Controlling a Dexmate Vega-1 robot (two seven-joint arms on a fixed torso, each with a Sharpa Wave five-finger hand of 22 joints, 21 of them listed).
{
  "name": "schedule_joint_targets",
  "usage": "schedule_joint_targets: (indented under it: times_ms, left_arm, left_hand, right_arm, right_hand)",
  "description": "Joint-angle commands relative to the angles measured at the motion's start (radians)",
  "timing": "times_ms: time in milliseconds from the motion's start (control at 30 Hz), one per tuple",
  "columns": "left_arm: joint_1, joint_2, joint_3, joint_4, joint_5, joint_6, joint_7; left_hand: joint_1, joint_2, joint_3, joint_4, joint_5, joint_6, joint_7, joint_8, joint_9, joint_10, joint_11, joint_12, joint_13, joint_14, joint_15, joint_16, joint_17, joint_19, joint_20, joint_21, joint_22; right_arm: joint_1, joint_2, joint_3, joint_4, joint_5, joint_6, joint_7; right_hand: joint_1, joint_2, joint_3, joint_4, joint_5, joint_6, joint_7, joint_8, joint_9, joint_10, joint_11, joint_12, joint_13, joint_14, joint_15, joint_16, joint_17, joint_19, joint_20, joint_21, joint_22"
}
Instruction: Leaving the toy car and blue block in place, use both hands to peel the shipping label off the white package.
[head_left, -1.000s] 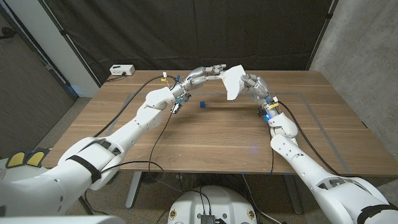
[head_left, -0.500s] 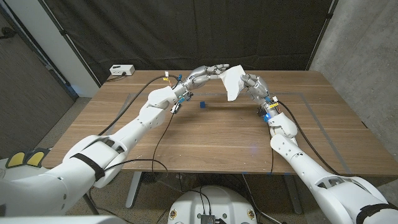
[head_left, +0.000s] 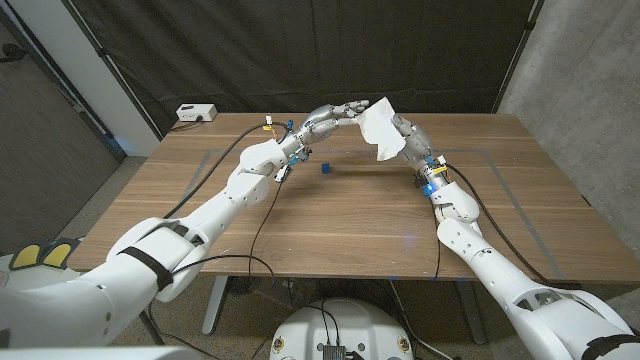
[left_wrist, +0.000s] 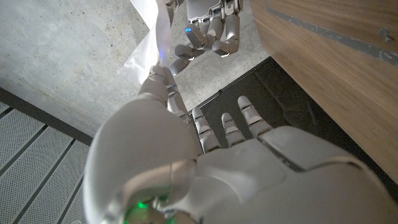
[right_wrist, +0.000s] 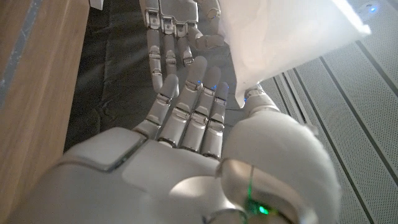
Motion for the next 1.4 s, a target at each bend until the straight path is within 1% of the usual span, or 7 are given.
schedule_joint_targets:
  times_ms: [33,267,467,700,933,1200,1400]
  left_arm:
    - [0.019,-0.017,-0.031,0.008,-0.057,0.05,-0.002]
    - [0.058,-0.023,-0.069,-0.016,-0.088,0.083,0.085]
    - [0.071,-0.01,-0.074,-0.032,-0.047,0.092,0.197]
    - [0.073,-0.006,-0.066,-0.035,0.002,0.081,0.281]
    - [0.051,-0.016,-0.048,-0.01,0.033,0.075,0.304]
    - [-0.012,-0.03,-0.01,0.058,0.083,0.024,0.25]
    - [-0.043,-0.038,0.009,0.086,0.101,0.0,0.211]
  left_hand:
    - [0.017,0.02,0.011,0.0,0.008,0.068,0.045,0.048,0.048,0.015,-0.001,0.002,0.001,0.007,-0.015,0.003,0.002,0.004,-0.007,0.006,0.0]
    - [0.02,0.02,0.021,0.0,0.01,0.07,0.052,0.063,0.065,0.047,-0.008,0.012,0.004,0.035,-0.03,0.013,0.004,0.017,-0.018,0.014,0.001]
    - [0.02,0.019,0.027,0.001,0.012,0.07,0.055,0.072,0.075,0.059,-0.015,0.016,0.007,0.045,-0.04,0.014,0.006,0.023,-0.022,0.019,0.001]
    - [0.019,0.02,0.034,0.003,0.014,0.064,0.055,0.078,0.084,0.078,-0.019,0.024,0.01,0.059,-0.046,0.017,0.007,0.026,-0.025,0.022,0.001]
    - [0.017,0.021,0.039,0.005,0.015,0.059,0.055,0.084,0.093,0.101,-0.018,0.034,0.014,0.073,-0.051,0.02,0.009,0.027,-0.023,0.024,0.001]
    - [0.014,0.025,0.047,0.009,0.017,0.042,0.055,0.088,0.103,0.107,-0.02,0.038,0.018,0.081,-0.051,0.019,0.012,0.022,-0.02,0.025,0.001]
    - [0.013,0.026,0.052,0.01,0.019,0.037,0.058,0.093,0.11,0.111,-0.015,0.041,0.021,0.083,-0.052,0.018,0.014,0.019,-0.02,0.026,0.002]
  right_arm:
    - [-0.078,0.004,0.014,-0.087,-0.03,-0.047,-0.272]
    - [-0.127,0.08,0.042,-0.103,-0.09,0.038,-0.519]
    - [-0.149,0.085,0.039,-0.126,-0.315,0.111,-0.767]
    - [-0.193,0.061,0.041,-0.241,-0.733,0.064,-1.12]
    - [-0.249,0.028,0.024,-0.432,-1.081,-0.165,-1.359]
    - [-0.274,-0.039,-0.039,-0.627,-1.236,-0.516,-1.398]
    - [-0.262,-0.064,-0.101,-0.694,-1.339,-0.691,-1.459]
  right_hand:
    - [-0.093,-0.012,-0.019,0.033,-0.004,-0.123,0.005,-0.005,-0.013,-0.105,0.031,-0.07,-0.028,-0.076,-0.049,-0.077,-0.071,-0.04,0.007,-0.015,-0.043]
    - [-0.114,-0.004,-0.018,0.038,-0.001,-0.109,0.013,0.019,-0.01,-0.128,0.029,-0.08,-0.036,-0.09,-0.054,-0.098,-0.094,-0.054,0.01,-0.022,-0.062]
    - [-0.033,0.003,-0.003,-0.041,0.005,-0.033,0.021,0.069,0.009,0.01,-0.022,-0.007,-0.023,-0.014,-0.114,-0.006,-0.036,-0.031,-0.004,-0.009,-0.097]
    - [0.018,-0.015,-0.024,-0.09,0.015,0.079,0.023,0.085,-0.009,0.097,-0.043,0.056,-0.002,0.034,-0.144,0.12,0.074,0.009,-0.009,0.024,-0.112]
    - [0.059,-0.041,-0.053,-0.106,0.037,0.198,0.008,0.1,-0.016,0.201,-0.08,0.134,0.029,0.07,-0.152,0.238,0.176,0.045,-0.017,0.063,-0.118]
    - [0.042,-0.065,-0.084,-0.091,0.046,0.229,0.008,0.098,-0.016,0.227,-0.078,0.164,0.045,0.068,-0.144,0.262,0.188,0.055,-0.022,0.076,-0.12]
    - [0.024,-0.067,-0.1,-0.079,0.052,0.241,0.01,0.096,-0.016,0.244,-0.069,0.181,0.052,0.071,-0.147,0.271,0.186,0.058,-0.02,0.083,-0.122]
